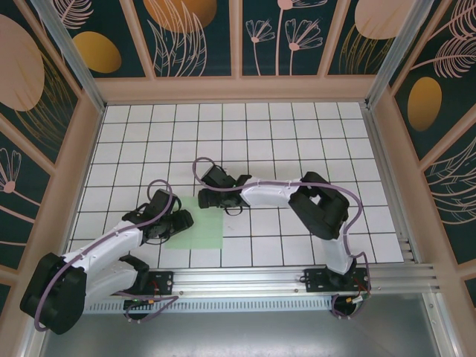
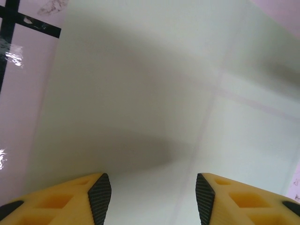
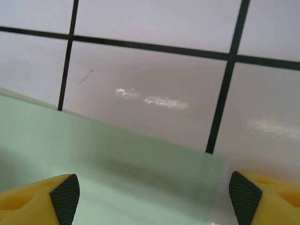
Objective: Fold a paper plane with a square sheet of paper (fold left side to right side)
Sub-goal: Pick up the square sheet of paper from the bottom-center of the table.
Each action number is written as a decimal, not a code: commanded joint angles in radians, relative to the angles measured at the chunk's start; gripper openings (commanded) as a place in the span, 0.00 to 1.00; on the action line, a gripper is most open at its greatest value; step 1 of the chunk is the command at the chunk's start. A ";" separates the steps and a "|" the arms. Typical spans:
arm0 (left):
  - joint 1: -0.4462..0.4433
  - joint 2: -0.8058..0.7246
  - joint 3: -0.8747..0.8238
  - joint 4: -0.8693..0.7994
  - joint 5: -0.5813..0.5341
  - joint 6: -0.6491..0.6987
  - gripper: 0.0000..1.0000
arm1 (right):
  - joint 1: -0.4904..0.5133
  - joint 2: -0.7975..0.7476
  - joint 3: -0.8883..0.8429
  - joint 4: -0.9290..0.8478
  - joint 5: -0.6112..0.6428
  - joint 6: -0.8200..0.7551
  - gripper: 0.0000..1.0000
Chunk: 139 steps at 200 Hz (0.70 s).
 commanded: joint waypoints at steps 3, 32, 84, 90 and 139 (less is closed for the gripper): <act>-0.006 0.024 -0.047 -0.018 0.020 -0.023 0.54 | 0.035 0.035 0.029 -0.052 -0.055 0.020 0.83; -0.007 0.028 -0.056 -0.007 0.020 -0.023 0.54 | 0.050 0.041 0.039 -0.047 -0.094 0.021 0.82; -0.007 0.027 -0.047 -0.005 0.021 -0.020 0.54 | 0.048 0.012 0.031 -0.015 -0.130 0.003 0.73; -0.007 0.025 -0.047 -0.003 0.020 -0.020 0.54 | 0.046 0.005 0.024 -0.004 -0.145 -0.001 0.68; -0.007 -0.016 -0.027 0.035 0.029 -0.034 0.57 | 0.018 -0.060 -0.047 0.069 -0.234 -0.016 0.38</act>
